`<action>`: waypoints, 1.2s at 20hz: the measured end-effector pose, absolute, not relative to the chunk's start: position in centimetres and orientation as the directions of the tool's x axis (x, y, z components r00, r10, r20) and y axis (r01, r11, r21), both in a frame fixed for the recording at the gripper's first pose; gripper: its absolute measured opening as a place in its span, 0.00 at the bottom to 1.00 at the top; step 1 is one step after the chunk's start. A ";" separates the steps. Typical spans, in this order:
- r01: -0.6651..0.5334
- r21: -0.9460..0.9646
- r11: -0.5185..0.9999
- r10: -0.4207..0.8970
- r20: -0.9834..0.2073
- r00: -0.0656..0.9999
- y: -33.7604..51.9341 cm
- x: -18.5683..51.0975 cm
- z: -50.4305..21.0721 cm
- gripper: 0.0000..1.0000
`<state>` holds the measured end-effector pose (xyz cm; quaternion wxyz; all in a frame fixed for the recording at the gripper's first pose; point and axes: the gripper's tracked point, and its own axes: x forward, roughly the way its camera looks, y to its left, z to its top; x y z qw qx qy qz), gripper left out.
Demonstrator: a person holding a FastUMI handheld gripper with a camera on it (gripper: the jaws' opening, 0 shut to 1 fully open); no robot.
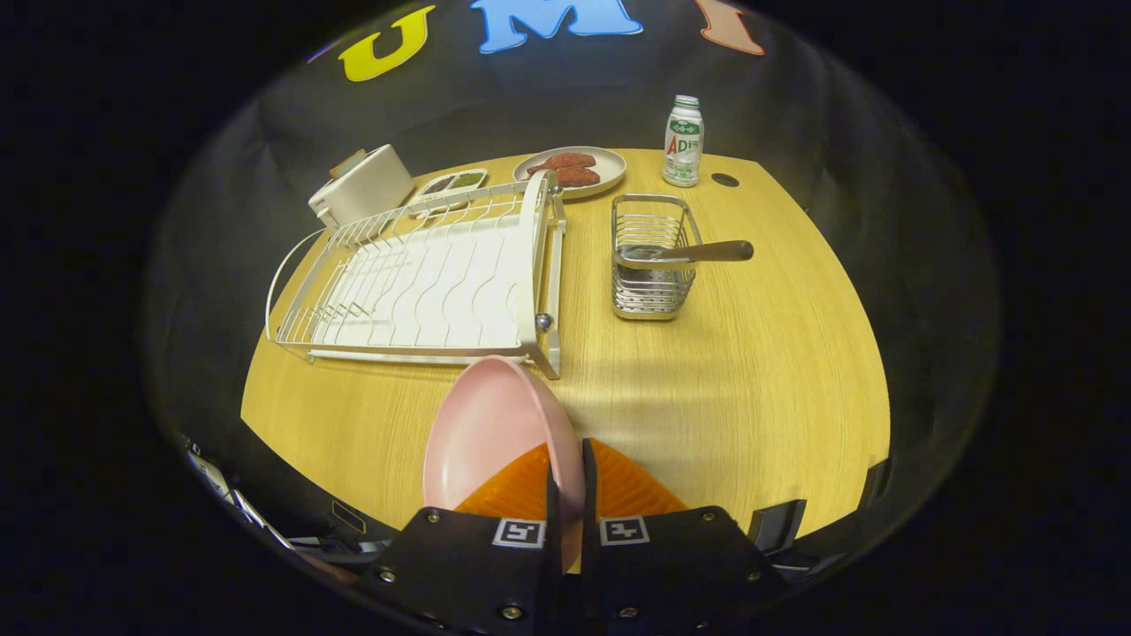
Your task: Take the plate from the dish rack, then take the spoon from the basket and place it into the plate.
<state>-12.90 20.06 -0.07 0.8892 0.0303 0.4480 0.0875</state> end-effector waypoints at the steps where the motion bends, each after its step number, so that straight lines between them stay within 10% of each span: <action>1: -0.132 0.139 0.981 0.190 -0.792 0.580 20.1 -12.7 -0.2 0.10; 24: -0.108 0.099 0.989 0.145 -0.550 0.822 12.1 -12.8 5.1 0.19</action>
